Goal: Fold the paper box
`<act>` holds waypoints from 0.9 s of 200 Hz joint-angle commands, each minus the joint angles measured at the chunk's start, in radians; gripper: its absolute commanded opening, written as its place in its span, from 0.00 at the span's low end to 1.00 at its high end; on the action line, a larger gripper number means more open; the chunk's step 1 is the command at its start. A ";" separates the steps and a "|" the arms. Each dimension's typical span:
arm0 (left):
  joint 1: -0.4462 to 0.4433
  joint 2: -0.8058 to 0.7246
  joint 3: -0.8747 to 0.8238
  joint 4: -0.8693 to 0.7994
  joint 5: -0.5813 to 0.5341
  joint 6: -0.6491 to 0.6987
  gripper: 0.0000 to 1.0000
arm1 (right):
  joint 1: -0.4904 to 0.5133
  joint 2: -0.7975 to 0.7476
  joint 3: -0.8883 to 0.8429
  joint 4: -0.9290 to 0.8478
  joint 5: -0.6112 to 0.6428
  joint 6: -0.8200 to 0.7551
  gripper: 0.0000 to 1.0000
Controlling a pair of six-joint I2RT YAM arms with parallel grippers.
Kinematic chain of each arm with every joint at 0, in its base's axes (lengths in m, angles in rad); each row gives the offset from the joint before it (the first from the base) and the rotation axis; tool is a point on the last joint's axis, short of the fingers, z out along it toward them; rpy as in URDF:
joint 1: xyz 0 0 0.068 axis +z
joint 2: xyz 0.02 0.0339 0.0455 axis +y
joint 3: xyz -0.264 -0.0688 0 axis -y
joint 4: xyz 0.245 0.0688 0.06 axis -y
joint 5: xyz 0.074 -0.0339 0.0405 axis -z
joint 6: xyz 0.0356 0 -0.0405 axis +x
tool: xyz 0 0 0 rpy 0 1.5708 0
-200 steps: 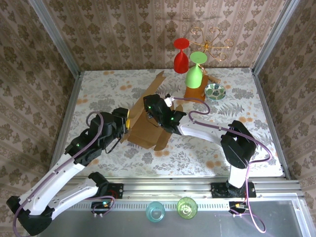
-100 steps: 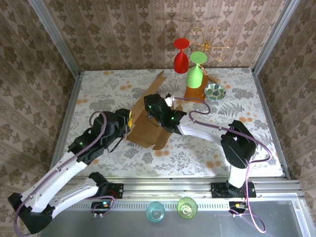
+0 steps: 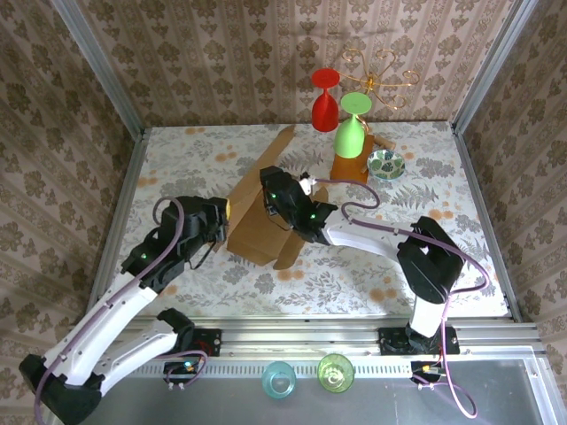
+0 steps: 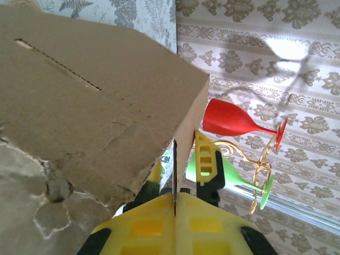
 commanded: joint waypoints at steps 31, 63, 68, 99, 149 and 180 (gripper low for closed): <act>0.343 -0.043 -0.064 -0.017 0.600 0.120 0.00 | -0.128 -0.037 -0.180 0.292 -0.226 -0.102 0.57; 0.461 -0.033 -0.037 -0.085 0.736 0.215 0.00 | -0.180 0.037 -0.156 0.441 -0.415 -0.127 0.64; 0.476 -0.032 -0.037 -0.091 0.746 0.221 0.00 | -0.185 0.046 -0.136 0.433 -0.449 -0.135 0.64; 0.519 -0.022 -0.025 -0.102 0.773 0.251 0.00 | -0.192 0.043 -0.049 0.255 -0.603 -0.231 0.64; 0.533 -0.010 -0.013 -0.116 0.779 0.274 0.00 | -0.198 0.051 0.003 0.138 -0.665 -0.290 0.54; 0.538 -0.010 -0.010 -0.119 0.779 0.279 0.00 | -0.209 0.070 0.046 0.075 -0.681 -0.305 0.37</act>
